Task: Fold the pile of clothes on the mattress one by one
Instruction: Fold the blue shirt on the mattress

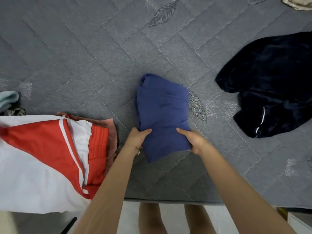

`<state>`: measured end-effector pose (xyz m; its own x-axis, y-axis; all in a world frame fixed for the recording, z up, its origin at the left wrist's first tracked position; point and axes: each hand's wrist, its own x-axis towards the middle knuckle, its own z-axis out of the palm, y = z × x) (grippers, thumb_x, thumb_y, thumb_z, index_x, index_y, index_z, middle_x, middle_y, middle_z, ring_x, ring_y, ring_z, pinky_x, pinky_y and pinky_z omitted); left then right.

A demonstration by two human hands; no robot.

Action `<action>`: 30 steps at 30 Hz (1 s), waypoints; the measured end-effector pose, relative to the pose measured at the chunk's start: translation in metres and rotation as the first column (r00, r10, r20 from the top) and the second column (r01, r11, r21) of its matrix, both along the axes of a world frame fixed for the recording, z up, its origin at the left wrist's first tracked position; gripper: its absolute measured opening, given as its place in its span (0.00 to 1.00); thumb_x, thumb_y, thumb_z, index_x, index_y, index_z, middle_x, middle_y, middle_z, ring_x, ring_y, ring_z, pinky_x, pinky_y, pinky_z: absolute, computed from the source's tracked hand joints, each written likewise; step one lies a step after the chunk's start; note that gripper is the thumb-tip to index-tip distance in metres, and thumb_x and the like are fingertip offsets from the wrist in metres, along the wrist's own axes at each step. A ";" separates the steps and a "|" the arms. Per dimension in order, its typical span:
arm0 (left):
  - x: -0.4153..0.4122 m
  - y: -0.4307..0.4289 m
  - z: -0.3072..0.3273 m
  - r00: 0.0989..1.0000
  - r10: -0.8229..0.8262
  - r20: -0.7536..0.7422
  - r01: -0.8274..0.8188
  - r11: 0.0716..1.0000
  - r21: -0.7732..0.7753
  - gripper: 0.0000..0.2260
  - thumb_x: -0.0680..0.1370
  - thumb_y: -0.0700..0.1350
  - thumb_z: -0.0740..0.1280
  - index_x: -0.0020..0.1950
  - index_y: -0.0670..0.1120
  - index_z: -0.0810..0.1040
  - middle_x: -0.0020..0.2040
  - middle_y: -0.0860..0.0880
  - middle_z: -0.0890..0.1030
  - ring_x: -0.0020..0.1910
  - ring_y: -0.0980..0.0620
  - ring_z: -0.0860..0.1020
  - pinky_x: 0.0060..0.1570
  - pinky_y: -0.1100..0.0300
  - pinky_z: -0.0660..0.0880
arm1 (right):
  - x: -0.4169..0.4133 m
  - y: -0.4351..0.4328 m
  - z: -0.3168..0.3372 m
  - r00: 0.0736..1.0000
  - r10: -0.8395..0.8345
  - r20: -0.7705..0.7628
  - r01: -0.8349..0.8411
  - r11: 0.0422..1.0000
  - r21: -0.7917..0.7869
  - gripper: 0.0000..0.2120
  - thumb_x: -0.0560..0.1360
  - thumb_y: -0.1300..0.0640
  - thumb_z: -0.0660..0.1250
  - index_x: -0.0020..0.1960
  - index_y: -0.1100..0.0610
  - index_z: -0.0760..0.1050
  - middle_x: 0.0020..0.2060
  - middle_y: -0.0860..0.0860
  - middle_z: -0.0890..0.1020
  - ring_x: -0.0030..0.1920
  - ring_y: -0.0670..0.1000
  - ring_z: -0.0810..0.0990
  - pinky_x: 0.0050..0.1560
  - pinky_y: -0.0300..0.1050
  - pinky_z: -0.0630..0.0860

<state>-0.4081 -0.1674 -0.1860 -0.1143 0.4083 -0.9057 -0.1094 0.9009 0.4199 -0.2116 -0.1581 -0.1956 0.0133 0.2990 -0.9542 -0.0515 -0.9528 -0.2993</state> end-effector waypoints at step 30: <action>0.015 0.082 -0.046 0.131 -0.476 -0.870 0.898 0.428 -0.099 0.26 0.82 0.59 0.47 0.79 0.54 0.49 0.80 0.45 0.46 0.78 0.43 0.45 0.72 0.40 0.40 | -0.033 0.088 -0.023 0.365 0.537 0.761 -0.877 0.472 0.088 0.26 0.83 0.43 0.49 0.78 0.44 0.48 0.78 0.51 0.41 0.77 0.55 0.37 0.75 0.56 0.35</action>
